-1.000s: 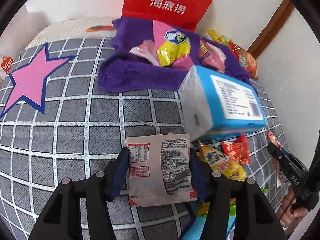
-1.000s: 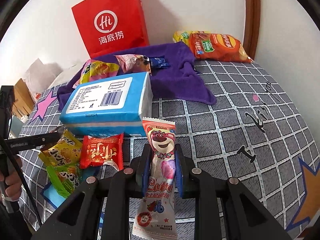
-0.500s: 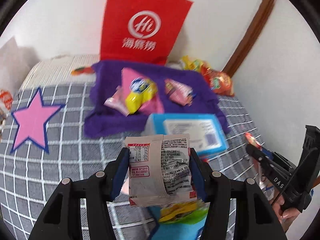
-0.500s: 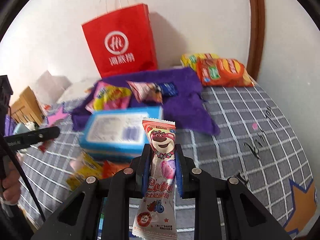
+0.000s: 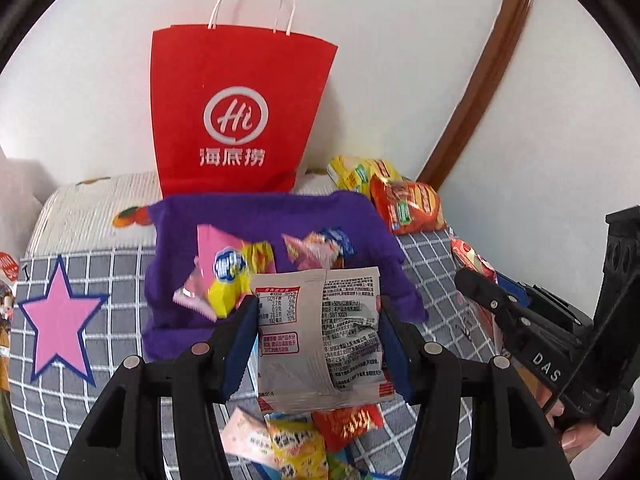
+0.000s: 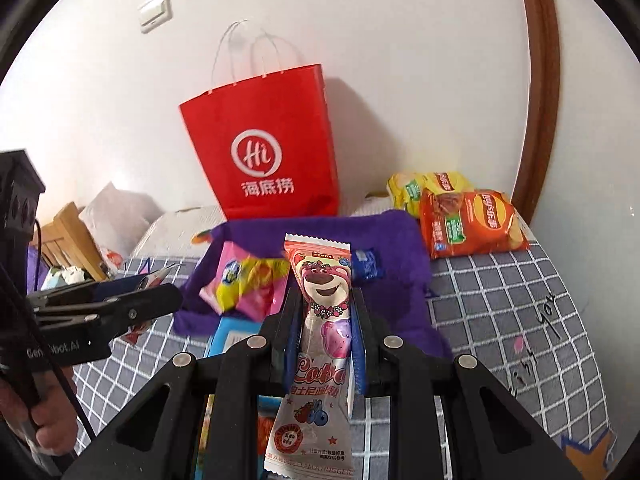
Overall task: Organize snacks
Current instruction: 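Carry the white packet and candy stick over the purple towel with both tools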
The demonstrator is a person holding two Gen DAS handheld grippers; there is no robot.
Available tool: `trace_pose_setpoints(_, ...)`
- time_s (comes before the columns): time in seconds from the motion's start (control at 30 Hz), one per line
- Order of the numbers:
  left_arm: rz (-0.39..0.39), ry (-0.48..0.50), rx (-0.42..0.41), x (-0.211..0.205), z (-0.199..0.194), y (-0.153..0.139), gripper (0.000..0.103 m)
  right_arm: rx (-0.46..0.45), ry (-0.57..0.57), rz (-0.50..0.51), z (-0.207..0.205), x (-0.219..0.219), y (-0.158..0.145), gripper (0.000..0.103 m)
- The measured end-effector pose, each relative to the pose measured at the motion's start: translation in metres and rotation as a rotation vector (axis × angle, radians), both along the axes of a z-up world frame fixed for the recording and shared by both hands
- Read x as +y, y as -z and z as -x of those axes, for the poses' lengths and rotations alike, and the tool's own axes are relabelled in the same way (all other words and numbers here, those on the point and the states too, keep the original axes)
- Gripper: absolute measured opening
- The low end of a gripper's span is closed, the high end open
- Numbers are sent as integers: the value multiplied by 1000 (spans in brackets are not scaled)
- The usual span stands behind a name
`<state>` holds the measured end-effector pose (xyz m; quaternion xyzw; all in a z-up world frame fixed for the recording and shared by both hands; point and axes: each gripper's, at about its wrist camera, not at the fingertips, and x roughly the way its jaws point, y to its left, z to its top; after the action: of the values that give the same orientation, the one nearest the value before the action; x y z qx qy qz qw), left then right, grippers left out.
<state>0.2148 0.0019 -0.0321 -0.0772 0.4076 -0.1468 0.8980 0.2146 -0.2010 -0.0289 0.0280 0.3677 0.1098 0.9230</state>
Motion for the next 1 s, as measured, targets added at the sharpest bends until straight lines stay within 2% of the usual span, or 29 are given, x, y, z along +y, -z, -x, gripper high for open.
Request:
trace_pose_setpoints(0.27,-11,-35,-17,0,-42,-10,55,12,11,-53,-50,-5,-14,23)
trace_pose_setpoints(0.53,-1,-72,-15,3,-87,-3,55,25,15,-79,-104,4,-18,23)
trace_pose_setpoints(0.7,22,-83,0,10,-108,14,55,50,7,-79,-135,12,0,23)
trace_pose_setpoints(0.83,29,-90,66,18,-125,35,55,101,-10,-43,-153,20,19,23)
trace_pose_setpoints(0.93,61,-97,93,26,-129,41,55,133,-26,-20,-160,20,33,23)
trace_pose_setpoints(1.0,46,-102,92,26,-130,43,55,164,-25,-20,-167,18,41,23)
